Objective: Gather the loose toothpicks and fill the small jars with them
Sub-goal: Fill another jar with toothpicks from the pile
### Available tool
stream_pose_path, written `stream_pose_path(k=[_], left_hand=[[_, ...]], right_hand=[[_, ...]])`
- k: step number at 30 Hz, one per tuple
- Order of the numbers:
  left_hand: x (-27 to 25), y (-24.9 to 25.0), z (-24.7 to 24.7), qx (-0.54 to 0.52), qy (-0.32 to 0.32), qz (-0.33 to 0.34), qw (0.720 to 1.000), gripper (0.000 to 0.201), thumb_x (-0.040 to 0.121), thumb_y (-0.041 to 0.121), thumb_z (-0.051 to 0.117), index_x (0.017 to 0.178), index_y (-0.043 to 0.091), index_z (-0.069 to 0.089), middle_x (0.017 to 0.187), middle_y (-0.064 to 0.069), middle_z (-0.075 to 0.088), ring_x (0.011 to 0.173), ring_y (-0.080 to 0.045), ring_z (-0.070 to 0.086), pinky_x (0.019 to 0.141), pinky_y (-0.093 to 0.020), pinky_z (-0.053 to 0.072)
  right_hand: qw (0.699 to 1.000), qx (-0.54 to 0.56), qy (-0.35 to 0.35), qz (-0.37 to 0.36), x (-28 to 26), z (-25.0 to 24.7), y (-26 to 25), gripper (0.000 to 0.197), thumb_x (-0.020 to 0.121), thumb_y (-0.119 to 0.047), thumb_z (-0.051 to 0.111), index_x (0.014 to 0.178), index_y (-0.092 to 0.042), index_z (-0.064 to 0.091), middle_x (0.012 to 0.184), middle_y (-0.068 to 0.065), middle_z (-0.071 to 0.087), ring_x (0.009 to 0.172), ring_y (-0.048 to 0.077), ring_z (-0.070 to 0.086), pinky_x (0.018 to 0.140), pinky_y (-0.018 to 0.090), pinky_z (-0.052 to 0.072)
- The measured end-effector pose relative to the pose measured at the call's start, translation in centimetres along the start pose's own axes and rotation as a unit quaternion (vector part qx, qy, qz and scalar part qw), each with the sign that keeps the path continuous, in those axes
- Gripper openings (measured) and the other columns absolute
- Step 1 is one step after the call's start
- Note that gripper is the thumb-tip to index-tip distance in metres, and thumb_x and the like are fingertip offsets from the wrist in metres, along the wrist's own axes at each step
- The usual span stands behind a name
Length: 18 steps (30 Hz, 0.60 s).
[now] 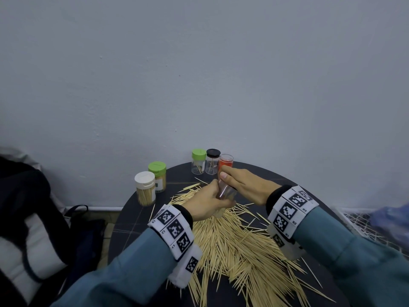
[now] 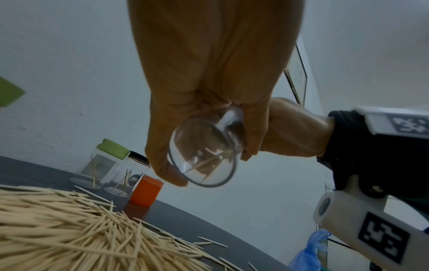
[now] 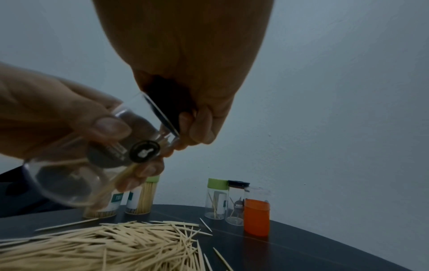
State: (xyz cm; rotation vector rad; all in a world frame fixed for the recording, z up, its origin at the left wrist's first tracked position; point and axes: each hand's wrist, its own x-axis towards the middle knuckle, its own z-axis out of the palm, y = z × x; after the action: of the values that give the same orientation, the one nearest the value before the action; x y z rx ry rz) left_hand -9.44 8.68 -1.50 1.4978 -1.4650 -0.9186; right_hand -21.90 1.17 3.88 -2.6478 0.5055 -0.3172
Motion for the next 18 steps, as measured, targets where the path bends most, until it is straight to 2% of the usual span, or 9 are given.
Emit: stream_pose_path(k=[4,6,8,11,12,15,18], left_hand=[[0.1,0.2,0.0,-0.003,-0.010,0.006,1.000,0.044,0.086,0.017,0.066,0.124,0.011,0.043,0.117,-0.009,0.059,0.113,-0.023,0.056,0.104,-0.045,0.041],[0.1,0.2,-0.1,-0.012,-0.018,0.008,1.000,0.045,0.087,0.015,0.065,0.125,0.011,0.043,0.116,-0.008,0.059,0.114,-0.024,0.056,0.105,-0.045,0.040],[0.0,0.3,-0.1,-0.019,-0.028,0.011,0.999,0.042,0.087,0.013,0.064,0.124,0.011,0.043,0.109,-0.003,0.059,0.110,-0.021,0.057,0.105,-0.043,0.041],[-0.2,0.6,0.0,-0.017,-0.039,0.019,0.999,0.038,0.088,0.012,0.063,0.121,0.013,0.042,0.102,0.004,0.057,0.100,-0.012,0.055,0.101,-0.036,0.043],[-0.3,0.7,0.0,-0.016,-0.041,0.020,0.999,0.039,0.088,0.012,0.063,0.122,0.014,0.042,0.105,0.003,0.057,0.100,-0.011,0.054,0.100,-0.034,0.042],[-0.5,0.9,-0.1,-0.023,-0.049,0.019,0.998,0.045,0.089,0.013,0.063,0.127,0.015,0.040,0.118,-0.002,0.058,0.113,-0.015,0.054,0.103,-0.033,0.041],[-0.6,0.8,-0.2,-0.032,-0.055,0.021,0.998,0.050,0.089,0.012,0.063,0.133,0.014,0.038,0.128,-0.004,0.056,0.121,-0.015,0.052,0.107,-0.033,0.039]], right_hand=[[1.000,0.000,0.009,-0.012,-0.4,0.0,0.2,0.038,0.101,-0.026,0.026,0.099,0.004,0.049,0.092,0.014,0.054,0.078,0.017,0.047,0.070,0.022,0.037],[1.000,0.004,0.015,-0.020,-0.5,0.0,0.3,0.037,0.101,-0.025,0.027,0.102,0.004,0.049,0.096,0.015,0.056,0.081,0.017,0.048,0.069,0.017,0.036],[0.999,0.010,0.024,-0.030,-0.7,0.1,0.3,0.038,0.102,-0.028,0.026,0.103,0.002,0.049,0.096,0.012,0.055,0.081,0.015,0.048,0.069,0.012,0.035],[0.998,0.026,0.042,-0.047,-1.0,0.4,0.7,0.043,0.095,-0.038,0.024,0.101,-0.003,0.049,0.090,0.002,0.054,0.078,0.007,0.048,0.071,0.014,0.036],[0.997,0.031,0.046,-0.049,-1.1,0.5,0.9,0.044,0.094,-0.040,0.024,0.101,-0.005,0.049,0.088,-0.002,0.052,0.077,0.002,0.047,0.071,0.014,0.036],[0.996,0.034,0.055,-0.059,-1.3,0.8,1.2,0.044,0.094,-0.045,0.023,0.100,-0.010,0.048,0.085,-0.011,0.049,0.076,-0.001,0.046,0.071,0.013,0.038],[0.995,0.045,0.060,-0.067,-1.5,0.8,1.2,0.052,0.089,-0.054,0.020,0.101,-0.012,0.048,0.088,-0.011,0.051,0.079,0.001,0.047,0.073,0.014,0.039]])
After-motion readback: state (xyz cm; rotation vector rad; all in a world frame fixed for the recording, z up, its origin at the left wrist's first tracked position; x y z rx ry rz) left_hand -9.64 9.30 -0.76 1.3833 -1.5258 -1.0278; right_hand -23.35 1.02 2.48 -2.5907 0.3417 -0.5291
